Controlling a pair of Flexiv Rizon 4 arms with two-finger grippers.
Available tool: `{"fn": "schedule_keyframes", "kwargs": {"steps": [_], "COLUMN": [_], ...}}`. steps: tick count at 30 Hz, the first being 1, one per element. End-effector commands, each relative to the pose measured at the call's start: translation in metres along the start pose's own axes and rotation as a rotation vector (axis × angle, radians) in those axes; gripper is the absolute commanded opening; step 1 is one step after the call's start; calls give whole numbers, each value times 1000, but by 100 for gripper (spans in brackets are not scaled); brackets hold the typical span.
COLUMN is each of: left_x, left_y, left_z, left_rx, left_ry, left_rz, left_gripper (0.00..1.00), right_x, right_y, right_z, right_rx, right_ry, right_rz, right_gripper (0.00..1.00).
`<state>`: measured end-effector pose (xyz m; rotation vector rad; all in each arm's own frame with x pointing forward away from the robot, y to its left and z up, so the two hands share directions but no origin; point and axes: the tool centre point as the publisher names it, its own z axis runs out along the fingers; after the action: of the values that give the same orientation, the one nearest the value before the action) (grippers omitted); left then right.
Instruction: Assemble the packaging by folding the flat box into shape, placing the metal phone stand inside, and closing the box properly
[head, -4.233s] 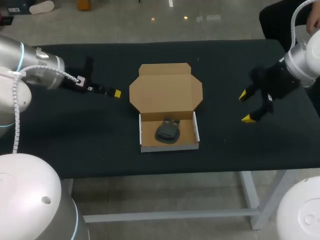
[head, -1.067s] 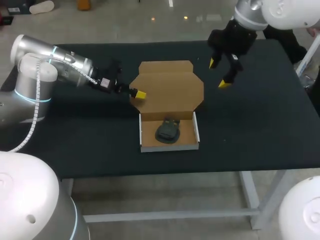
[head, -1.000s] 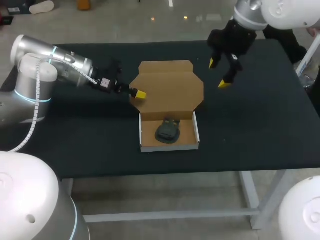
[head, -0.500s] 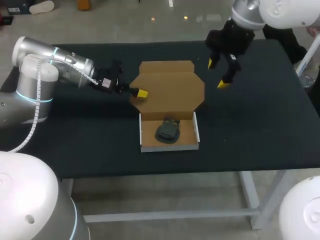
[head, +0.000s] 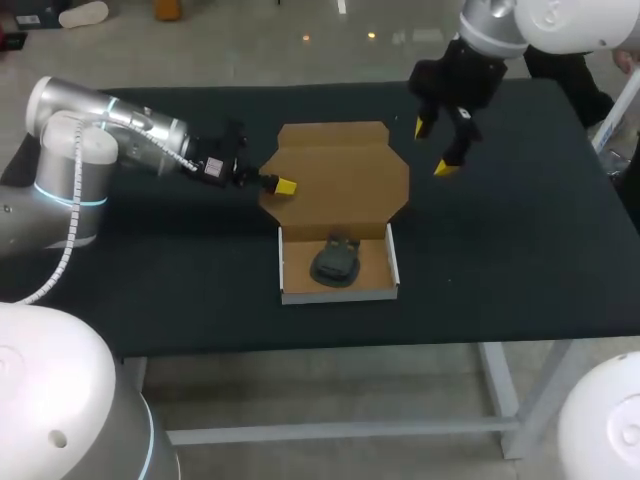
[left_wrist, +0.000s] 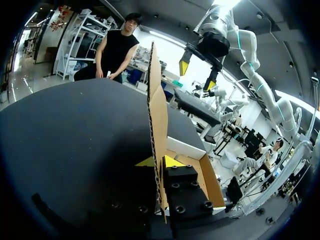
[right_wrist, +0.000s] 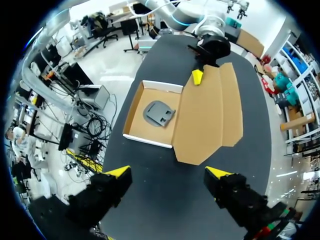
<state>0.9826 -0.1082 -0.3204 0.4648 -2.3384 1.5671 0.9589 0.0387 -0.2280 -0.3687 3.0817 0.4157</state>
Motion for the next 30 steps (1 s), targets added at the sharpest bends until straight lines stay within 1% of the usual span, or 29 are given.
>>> {"fn": "schedule_keyframes", "kwargs": {"steps": [1, 9, 19, 30], "left_x": [-2, 2, 2, 2], "left_y": [1, 4, 4, 4], "left_z": [-1, -5, -5, -5], "left_rx": [5, 13, 13, 13], "left_ry": [10, 39, 39, 39], "left_rz": [8, 55, 55, 55], "left_gripper": [0, 0, 0, 0], "right_x": [-3, -3, -2, -17], "right_y": [2, 4, 7, 17], "right_z": [-2, -3, -11, -11], "right_rx": [4, 4, -1, 26], "right_ry": [10, 11, -5, -6], "right_rz": [0, -3, -14, -10], "right_gripper": [100, 100, 100, 100]}}
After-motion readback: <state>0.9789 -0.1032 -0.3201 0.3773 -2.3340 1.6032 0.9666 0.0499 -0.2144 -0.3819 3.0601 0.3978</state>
